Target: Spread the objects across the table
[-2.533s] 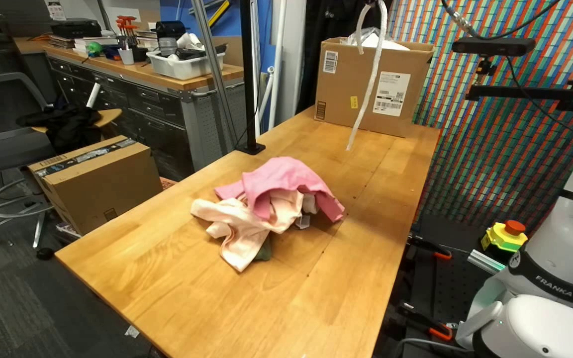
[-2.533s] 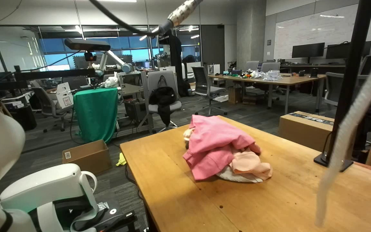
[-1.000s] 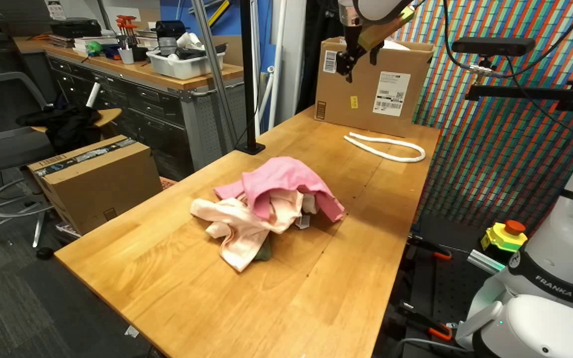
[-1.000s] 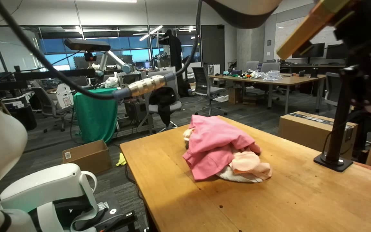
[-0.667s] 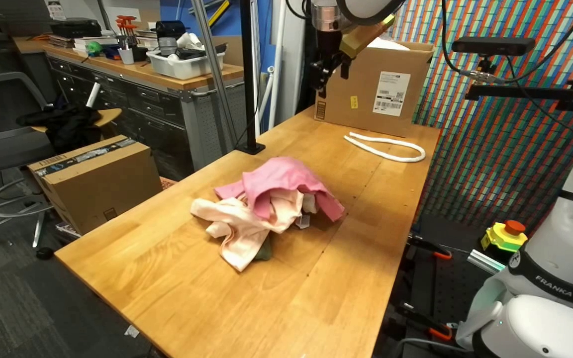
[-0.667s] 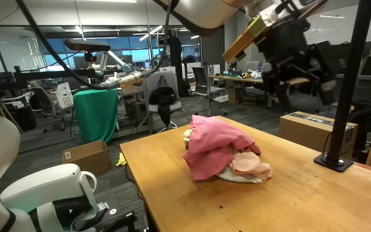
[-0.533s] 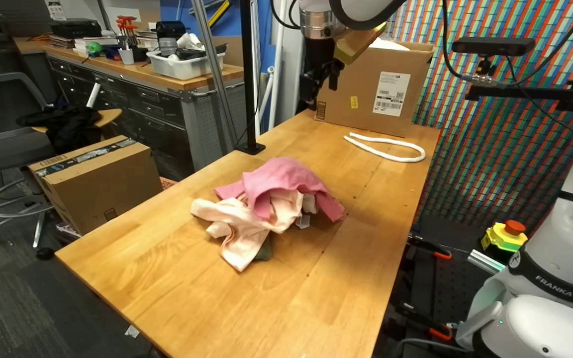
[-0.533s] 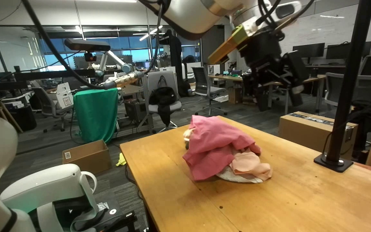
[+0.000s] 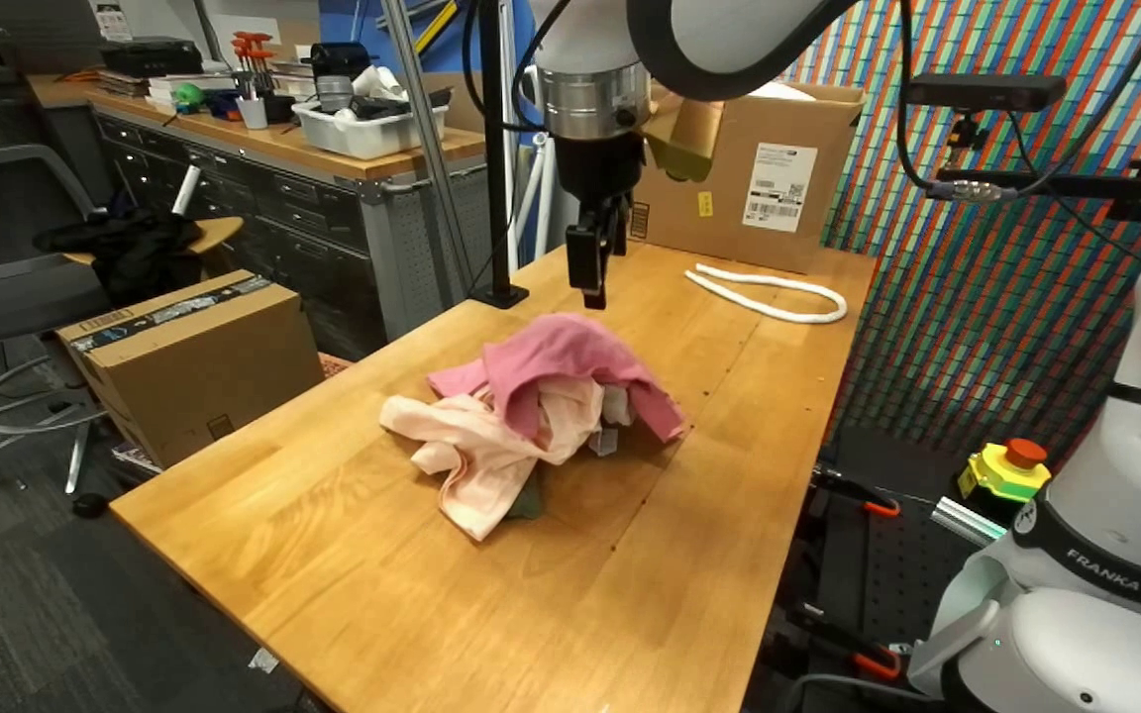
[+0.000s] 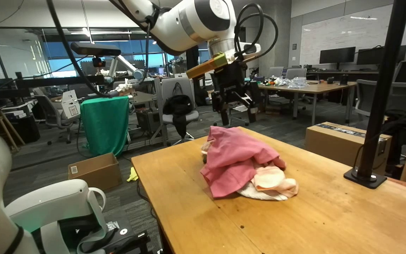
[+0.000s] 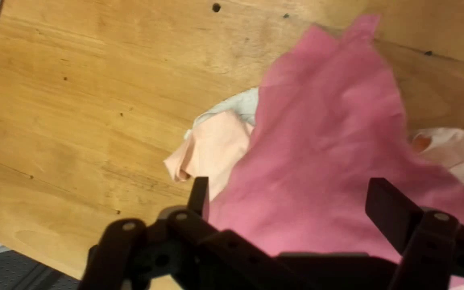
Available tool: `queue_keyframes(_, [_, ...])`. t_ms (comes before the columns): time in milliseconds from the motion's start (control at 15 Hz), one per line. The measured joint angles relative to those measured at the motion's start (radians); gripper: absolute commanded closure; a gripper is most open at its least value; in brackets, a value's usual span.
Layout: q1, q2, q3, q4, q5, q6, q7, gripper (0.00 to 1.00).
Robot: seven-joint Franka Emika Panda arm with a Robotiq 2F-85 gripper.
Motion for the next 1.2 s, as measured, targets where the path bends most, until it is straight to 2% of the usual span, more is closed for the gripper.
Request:
queue_keyframes(467, [0.063, 0.039, 0.060, -0.001, 0.051, -0.045, -0.089, 0.00])
queue_keyframes(933, [0.101, 0.154, 0.092, 0.011, -0.083, -0.018, -0.043, 0.00])
queue_keyframes(1200, [0.116, 0.208, 0.092, 0.060, -0.151, -0.004, -0.005, 0.00])
